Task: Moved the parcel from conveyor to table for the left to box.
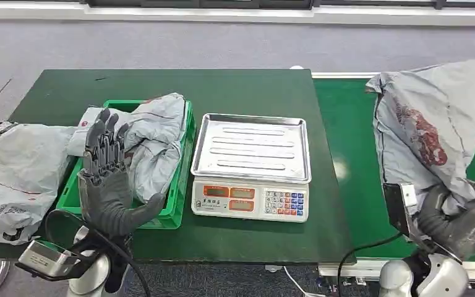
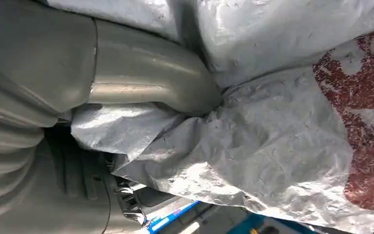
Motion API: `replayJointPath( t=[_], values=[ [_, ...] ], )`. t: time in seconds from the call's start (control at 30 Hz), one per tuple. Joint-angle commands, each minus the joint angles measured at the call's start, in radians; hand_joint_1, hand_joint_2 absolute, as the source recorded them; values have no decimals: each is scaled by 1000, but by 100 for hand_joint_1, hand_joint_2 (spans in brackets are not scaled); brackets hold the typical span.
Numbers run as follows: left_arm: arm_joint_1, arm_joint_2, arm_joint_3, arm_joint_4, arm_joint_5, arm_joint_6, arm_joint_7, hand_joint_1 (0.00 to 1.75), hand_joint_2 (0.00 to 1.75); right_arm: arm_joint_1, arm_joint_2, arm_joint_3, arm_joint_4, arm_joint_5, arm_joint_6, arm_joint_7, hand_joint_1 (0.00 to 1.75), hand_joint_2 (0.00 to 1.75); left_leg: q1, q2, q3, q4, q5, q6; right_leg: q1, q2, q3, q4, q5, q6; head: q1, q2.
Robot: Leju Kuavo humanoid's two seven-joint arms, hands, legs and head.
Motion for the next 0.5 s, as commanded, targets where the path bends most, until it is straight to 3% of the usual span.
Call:
replayJointPath(
  t=[0.03, 0.23, 0.5],
  values=[
    [-25, 44, -36, 32, -5, 15, 4, 0, 175, -7, 24, 70, -57, -32, 3, -53, 175, 175, 0, 0, 4, -2, -1, 1, 1, -1, 4, -2, -1, -3, 0, 0],
    [-41, 41, -42, 47, 2, 11, 4, 0, 175, -60, 24, 149, 32, 63, 3, 0, 175, 175, 0, 2, 3, -1, 0, 1, 1, 2, 2, -1, 0, -2, 0, 0],
    [-43, 38, -39, 59, 10, -1, 4, 0, 175, -109, 23, 155, 171, 76, 3, -19, 175, 175, 0, 2, 2, -1, 0, 1, 1, 1, 2, -1, 0, -1, 0, 0]
  ],
)
